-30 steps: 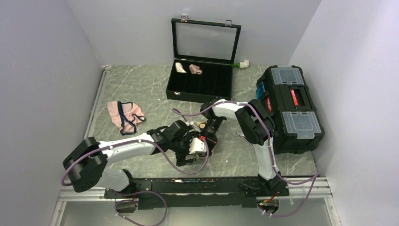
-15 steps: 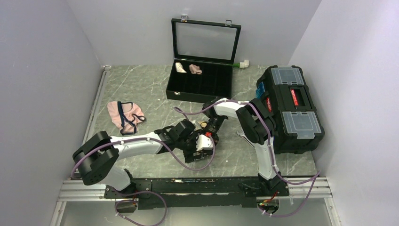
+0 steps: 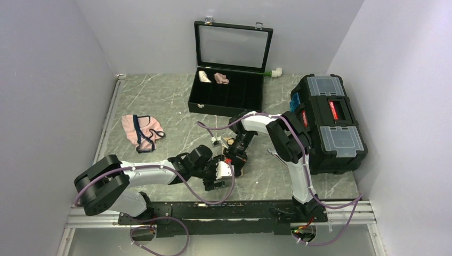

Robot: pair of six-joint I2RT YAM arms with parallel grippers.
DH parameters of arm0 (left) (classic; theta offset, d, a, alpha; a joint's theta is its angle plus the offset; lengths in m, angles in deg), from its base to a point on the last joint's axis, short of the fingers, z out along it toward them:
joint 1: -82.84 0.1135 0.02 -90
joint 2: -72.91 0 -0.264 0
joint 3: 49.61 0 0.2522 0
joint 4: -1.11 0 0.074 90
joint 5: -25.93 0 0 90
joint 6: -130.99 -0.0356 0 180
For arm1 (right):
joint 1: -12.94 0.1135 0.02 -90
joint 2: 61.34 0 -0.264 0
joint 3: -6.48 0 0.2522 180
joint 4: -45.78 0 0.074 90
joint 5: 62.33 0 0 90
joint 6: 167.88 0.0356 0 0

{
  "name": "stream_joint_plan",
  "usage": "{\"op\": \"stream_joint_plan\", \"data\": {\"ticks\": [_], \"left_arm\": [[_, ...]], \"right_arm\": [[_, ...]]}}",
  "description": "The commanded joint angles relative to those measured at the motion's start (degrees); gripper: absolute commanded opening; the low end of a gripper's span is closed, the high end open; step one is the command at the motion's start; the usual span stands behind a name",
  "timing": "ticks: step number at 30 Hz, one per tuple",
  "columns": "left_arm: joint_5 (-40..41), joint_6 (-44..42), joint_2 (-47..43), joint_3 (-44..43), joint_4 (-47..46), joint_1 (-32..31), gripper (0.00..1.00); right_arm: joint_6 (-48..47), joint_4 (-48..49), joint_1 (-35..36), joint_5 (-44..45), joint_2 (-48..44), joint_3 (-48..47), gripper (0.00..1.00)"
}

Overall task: Roll the underwear
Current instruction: Roll the underwear to the center of the board.

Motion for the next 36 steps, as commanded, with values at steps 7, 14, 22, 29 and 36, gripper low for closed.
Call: {"op": "stream_joint_plan", "data": {"ticks": [7, 14, 22, 29, 36], "left_arm": [[-0.7, -1.5, -1.9, 0.3, -9.3, -0.2, 0.78], [-0.9, -1.8, 0.8, -0.4, -11.9, -0.7, 0.75], [-1.3, -0.4, 4.1, -1.2, -13.6, -0.8, 0.7], [-3.0, 1.6, 5.7, -2.2, -13.7, -0.8, 0.6], [-4.8, 2.5, 6.4, -3.1, -12.4, -0.8, 0.5]], "right_arm": [[-2.3, -1.4, -0.3, -2.4, 1.1, -2.0, 0.0], [-2.2, -1.5, -0.4, -2.3, 1.3, -2.2, 0.0], [-2.1, -1.4, -0.5, -2.3, 1.1, -2.0, 0.0], [-2.0, -1.4, -0.5, -2.2, 1.4, -2.1, 0.0], [-1.9, -1.4, -0.5, -2.0, 1.5, -2.2, 0.0]]}}
